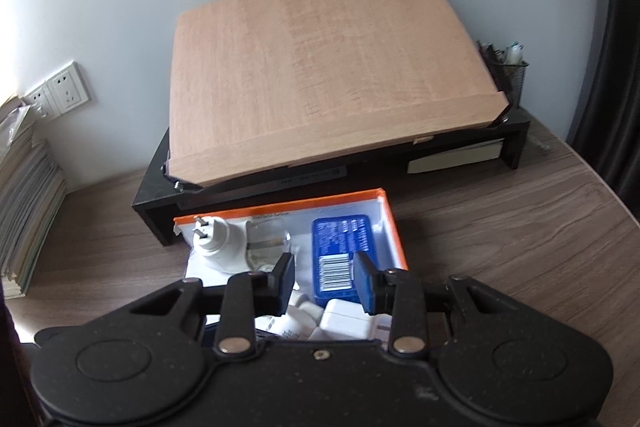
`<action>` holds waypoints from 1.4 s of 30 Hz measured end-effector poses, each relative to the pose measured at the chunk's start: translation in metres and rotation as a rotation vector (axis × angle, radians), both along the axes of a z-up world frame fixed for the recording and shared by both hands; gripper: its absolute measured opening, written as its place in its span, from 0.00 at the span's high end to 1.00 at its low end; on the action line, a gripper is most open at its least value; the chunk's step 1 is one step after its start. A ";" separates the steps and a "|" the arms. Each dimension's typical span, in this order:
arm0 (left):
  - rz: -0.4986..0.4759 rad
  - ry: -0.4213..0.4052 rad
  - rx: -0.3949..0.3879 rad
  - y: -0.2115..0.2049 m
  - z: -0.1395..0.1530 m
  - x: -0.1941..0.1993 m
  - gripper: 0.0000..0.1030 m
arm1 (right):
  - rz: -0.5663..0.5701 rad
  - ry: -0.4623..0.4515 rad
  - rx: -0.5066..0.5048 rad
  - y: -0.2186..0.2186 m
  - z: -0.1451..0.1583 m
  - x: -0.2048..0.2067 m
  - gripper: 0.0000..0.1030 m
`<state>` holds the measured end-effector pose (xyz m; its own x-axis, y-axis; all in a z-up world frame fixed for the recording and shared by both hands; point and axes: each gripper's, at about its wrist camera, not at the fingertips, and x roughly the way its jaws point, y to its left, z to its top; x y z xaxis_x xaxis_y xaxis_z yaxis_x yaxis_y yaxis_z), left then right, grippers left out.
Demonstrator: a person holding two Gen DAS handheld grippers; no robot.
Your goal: Organize rigid objects
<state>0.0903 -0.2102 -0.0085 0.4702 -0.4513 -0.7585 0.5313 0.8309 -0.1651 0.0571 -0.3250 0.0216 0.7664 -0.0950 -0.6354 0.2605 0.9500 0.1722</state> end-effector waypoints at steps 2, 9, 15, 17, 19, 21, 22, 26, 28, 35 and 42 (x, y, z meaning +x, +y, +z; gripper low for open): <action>-0.009 -0.007 -0.015 -0.002 0.005 -0.001 0.66 | -0.014 -0.015 0.002 -0.004 0.004 -0.007 0.60; -0.001 -0.041 -0.010 -0.011 0.016 -0.011 0.50 | -0.034 -0.033 -0.011 -0.013 0.009 -0.026 0.54; 0.047 -0.058 -0.004 -0.006 0.025 -0.021 0.25 | -0.042 -0.040 -0.002 -0.021 0.010 -0.046 0.40; 0.063 -0.069 0.000 -0.005 0.030 -0.027 0.19 | -0.043 -0.046 -0.009 -0.022 0.012 -0.055 0.35; 0.084 -0.085 0.010 -0.002 0.034 -0.035 0.12 | -0.043 -0.049 -0.014 -0.024 0.012 -0.063 0.33; 0.102 -0.099 0.033 -0.001 0.037 -0.045 0.09 | -0.036 -0.051 -0.002 -0.027 0.013 -0.072 0.32; 0.112 -0.104 0.041 0.000 0.038 -0.049 0.08 | -0.032 -0.051 -0.002 -0.027 0.013 -0.076 0.32; 0.155 -0.116 0.052 0.006 0.041 -0.068 0.04 | -0.008 -0.058 -0.007 -0.030 0.015 -0.094 0.31; 0.184 -0.115 0.051 0.009 0.042 -0.077 0.04 | 0.005 -0.065 -0.014 -0.031 0.015 -0.103 0.30; 0.276 -0.096 0.053 0.019 0.040 -0.109 0.03 | 0.080 -0.056 -0.006 -0.028 0.008 -0.128 0.29; 0.321 -0.104 0.088 0.019 0.042 -0.131 0.00 | 0.108 -0.047 -0.004 -0.022 0.004 -0.151 0.29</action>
<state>-0.0403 -0.1907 0.0331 0.6546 -0.2025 -0.7283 0.2509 0.9670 -0.0435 -0.0937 -0.3475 0.0254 0.8013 -0.0129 -0.5981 0.1486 0.9727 0.1781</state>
